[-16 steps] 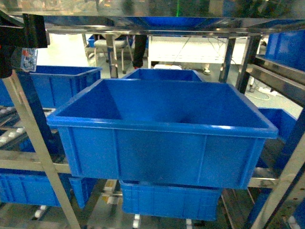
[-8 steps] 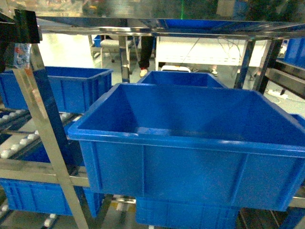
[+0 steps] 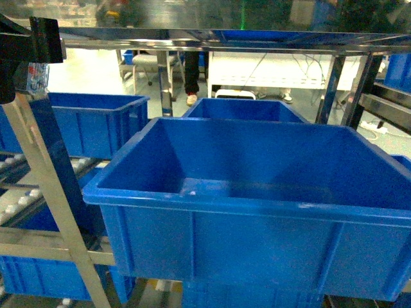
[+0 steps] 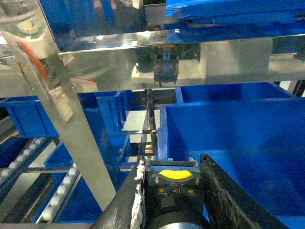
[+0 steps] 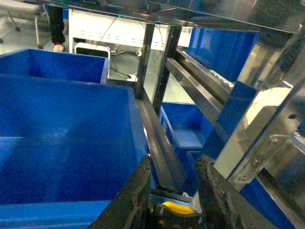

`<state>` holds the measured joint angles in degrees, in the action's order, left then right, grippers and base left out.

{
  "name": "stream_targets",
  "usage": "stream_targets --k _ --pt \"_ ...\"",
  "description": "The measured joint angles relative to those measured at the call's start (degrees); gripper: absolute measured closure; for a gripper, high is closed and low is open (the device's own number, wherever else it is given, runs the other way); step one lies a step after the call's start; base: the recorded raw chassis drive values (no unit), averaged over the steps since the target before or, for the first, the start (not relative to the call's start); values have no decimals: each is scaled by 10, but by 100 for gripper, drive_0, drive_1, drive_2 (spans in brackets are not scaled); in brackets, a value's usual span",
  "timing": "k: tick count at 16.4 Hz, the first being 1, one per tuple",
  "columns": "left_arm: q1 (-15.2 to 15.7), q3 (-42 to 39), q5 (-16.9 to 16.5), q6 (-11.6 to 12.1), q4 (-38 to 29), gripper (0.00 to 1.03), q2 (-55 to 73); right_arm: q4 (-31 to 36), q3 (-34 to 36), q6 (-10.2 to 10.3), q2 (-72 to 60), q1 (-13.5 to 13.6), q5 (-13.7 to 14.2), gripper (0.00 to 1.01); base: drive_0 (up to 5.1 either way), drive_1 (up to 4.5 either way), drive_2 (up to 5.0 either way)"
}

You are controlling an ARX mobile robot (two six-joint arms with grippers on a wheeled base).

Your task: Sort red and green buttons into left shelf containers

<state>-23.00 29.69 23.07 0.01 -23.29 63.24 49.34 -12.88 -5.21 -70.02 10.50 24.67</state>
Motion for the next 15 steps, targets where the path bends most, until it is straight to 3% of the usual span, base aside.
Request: stream_targets --k 2,15 --pt "2 0 2 0 0 75 2 3 0 0 0 0 0 74 0 0 0" --pt "1 0 0 0 0 75 1 7 -2 0 -17 -1 -3 74 489 -256 -256"
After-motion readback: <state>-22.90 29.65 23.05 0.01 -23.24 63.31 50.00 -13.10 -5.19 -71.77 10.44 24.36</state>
